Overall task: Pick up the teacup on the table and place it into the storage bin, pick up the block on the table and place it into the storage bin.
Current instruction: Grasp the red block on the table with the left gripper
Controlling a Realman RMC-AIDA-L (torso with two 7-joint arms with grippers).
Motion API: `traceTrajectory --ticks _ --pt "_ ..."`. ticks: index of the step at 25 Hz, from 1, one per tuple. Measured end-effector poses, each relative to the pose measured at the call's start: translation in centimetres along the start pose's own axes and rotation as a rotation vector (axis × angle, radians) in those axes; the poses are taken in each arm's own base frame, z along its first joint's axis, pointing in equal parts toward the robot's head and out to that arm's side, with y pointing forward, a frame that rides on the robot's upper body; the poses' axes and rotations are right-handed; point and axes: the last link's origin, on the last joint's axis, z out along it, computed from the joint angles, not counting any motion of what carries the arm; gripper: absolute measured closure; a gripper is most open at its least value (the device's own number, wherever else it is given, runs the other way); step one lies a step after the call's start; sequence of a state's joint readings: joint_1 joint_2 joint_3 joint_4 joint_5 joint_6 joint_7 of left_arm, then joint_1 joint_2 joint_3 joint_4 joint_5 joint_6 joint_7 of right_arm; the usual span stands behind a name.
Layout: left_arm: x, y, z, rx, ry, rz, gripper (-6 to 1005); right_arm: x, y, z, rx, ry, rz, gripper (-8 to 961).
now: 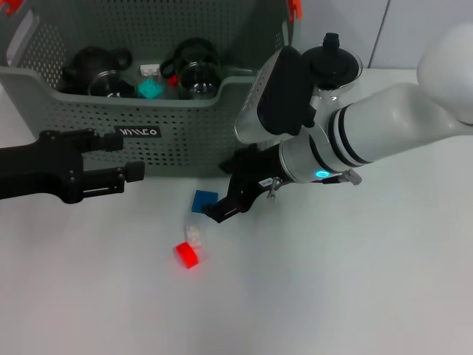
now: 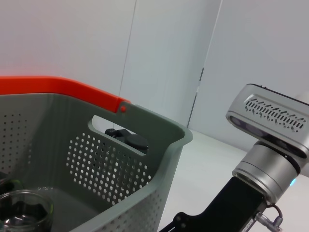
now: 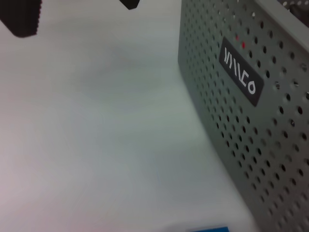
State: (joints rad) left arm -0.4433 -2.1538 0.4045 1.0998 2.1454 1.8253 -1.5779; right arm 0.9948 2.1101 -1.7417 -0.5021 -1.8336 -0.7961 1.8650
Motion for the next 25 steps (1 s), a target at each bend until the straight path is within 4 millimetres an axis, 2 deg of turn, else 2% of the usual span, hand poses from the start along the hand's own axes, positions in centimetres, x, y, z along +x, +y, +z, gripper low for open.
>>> traceTrajectory --ticks 17,25 --pt "0.0 0.1 0.1 -0.006 0.002 0.002 295 0.5 0.7 0.3 -0.024 0.01 -0.012 11" --pt "0.1 0.2 -0.1 -0.011 0.0 0.001 295 0.9 2.0 -0.7 -0.15 -0.012 -0.027 10"
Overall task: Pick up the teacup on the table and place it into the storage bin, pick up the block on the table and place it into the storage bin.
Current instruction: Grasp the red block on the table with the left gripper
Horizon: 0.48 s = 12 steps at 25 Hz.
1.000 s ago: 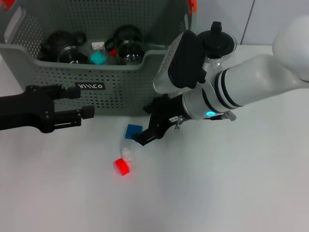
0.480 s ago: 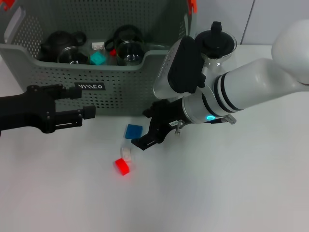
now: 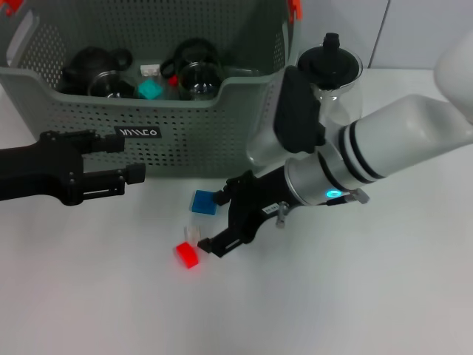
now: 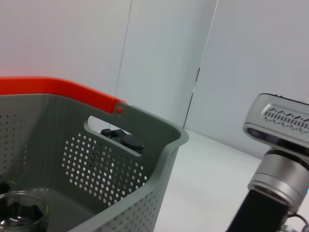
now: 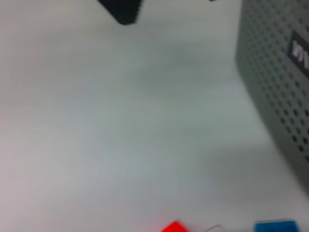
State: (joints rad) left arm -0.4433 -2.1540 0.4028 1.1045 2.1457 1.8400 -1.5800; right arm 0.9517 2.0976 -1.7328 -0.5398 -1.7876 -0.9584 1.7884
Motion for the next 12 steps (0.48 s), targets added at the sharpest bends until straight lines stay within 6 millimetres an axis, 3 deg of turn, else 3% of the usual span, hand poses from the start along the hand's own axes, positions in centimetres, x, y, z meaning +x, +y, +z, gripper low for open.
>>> traceTrajectory --ticks 5,12 --pt "0.0 0.0 0.0 -0.003 -0.004 -0.005 295 0.7 0.7 -1.9 -0.106 -0.049 0.004 10" --pt "0.1 0.0 -0.1 -0.006 -0.006 -0.005 295 3.7 1.0 -6.9 -0.216 -0.179 0.075 10"
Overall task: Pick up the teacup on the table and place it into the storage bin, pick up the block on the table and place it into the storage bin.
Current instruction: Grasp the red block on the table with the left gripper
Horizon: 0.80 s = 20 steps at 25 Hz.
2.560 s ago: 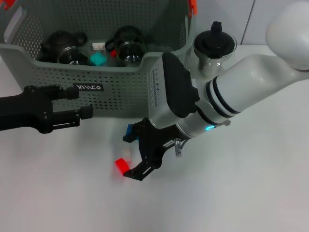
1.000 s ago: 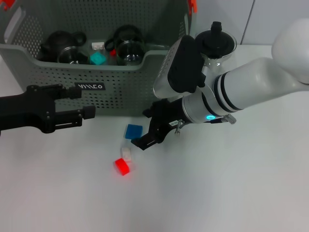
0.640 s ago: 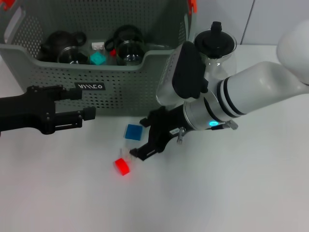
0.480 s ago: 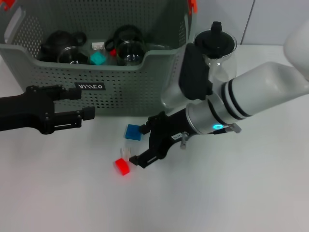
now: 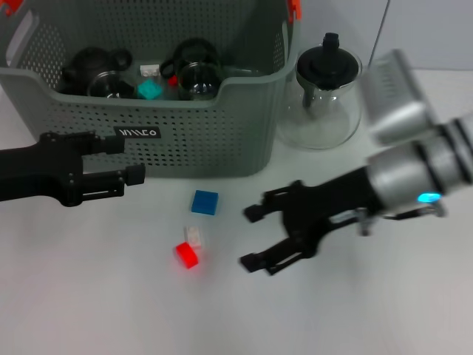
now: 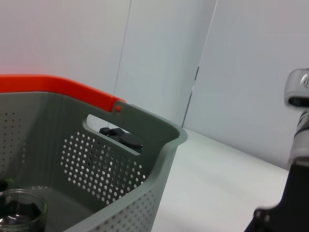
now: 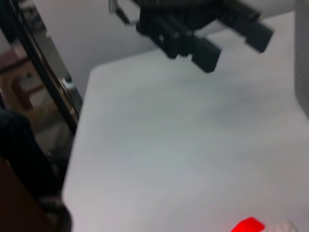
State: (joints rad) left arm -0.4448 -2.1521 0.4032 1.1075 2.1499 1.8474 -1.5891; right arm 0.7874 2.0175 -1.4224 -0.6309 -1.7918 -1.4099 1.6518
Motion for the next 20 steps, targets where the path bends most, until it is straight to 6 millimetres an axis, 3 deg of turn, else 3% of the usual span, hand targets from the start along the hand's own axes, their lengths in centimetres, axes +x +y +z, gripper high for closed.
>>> traceTrajectory --ticks 6,11,20 --pt "-0.1 -0.1 0.4 -0.006 -0.034 0.005 295 3.4 1.1 -4.6 -0.039 -0.074 0.107 10" --pt "-0.2 0.4 1.9 -0.062 -0.13 0.04 295 6.5 2.1 -7.7 -0.031 -0.094 0.232 9" --pt "0.8 0.5 6.4 -0.124 -0.406 0.172 296 9.5 2.7 -10.7 0.047 -0.161 0.381 10"
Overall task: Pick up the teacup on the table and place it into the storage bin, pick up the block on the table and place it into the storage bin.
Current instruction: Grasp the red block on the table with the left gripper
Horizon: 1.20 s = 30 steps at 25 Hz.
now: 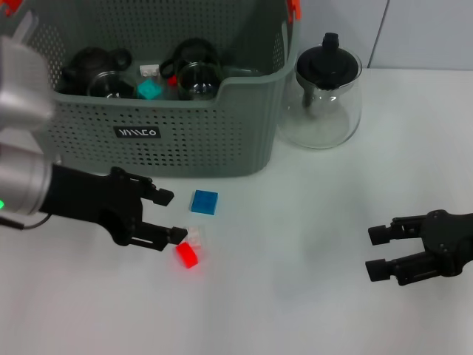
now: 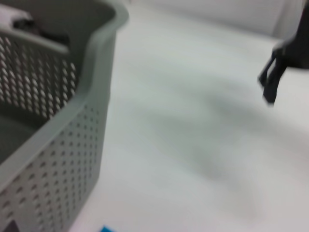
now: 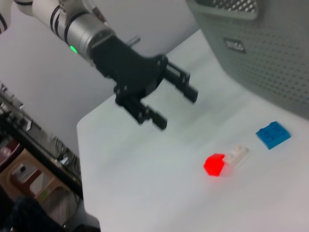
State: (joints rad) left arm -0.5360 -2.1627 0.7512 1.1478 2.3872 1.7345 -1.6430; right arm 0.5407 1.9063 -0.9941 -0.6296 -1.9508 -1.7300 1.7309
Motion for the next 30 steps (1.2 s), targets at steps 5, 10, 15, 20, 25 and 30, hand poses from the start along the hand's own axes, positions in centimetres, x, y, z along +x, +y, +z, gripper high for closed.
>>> traceTrajectory --ticks 5,10,15,20,25,30 --pt "2.4 0.1 1.0 0.018 -0.244 0.009 296 0.1 -0.1 -0.2 0.011 -0.027 0.023 11" --pt "4.6 0.7 1.8 0.085 -0.377 -0.059 296 -0.1 -0.3 -0.4 0.028 -0.054 0.024 11" --pt "5.4 1.4 3.2 0.132 -0.487 -0.114 296 -0.7 -0.4 -0.4 0.028 -0.059 0.013 10" --pt "5.8 1.8 5.7 0.203 -0.575 -0.105 296 -1.2 -0.4 -0.2 0.024 -0.056 0.001 10" --pt "5.8 1.9 6.9 0.222 -0.59 -0.123 296 -1.4 -0.4 -0.1 0.021 -0.051 -0.004 10" --pt "5.8 2.2 8.0 0.224 -0.597 -0.119 296 -1.4 -0.4 -0.1 0.02 -0.05 -0.006 10"
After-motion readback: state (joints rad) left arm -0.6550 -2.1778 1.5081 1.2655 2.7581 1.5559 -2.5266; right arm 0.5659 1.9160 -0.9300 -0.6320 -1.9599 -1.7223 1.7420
